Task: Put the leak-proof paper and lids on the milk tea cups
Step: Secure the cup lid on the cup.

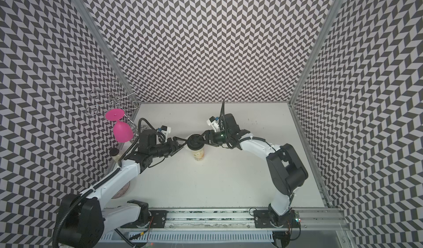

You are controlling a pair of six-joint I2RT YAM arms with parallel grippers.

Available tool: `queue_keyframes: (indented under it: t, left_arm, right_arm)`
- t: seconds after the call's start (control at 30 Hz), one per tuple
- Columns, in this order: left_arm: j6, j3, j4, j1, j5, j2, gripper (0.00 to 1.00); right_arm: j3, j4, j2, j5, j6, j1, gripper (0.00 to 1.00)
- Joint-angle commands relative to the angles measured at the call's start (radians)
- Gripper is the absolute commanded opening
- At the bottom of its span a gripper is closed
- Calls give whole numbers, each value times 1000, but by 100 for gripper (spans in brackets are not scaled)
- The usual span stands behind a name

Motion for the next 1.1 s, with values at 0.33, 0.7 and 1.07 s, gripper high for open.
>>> queue_keyframes:
  t: [0.33, 0.7, 1.07]
  left_arm:
    - [10, -106, -93, -15, -141, 46, 58]
    - [-1, -131, -95, -20, -174, 60, 58]
    - [-7, -128, -95, -23, -182, 61, 58]
  right_arm:
    - [-50, -119, 44, 46, -14, 10, 65]
    - [-52, -122, 50, 52, -16, 11, 65]
    - [-62, -125, 54, 57, -19, 11, 64]
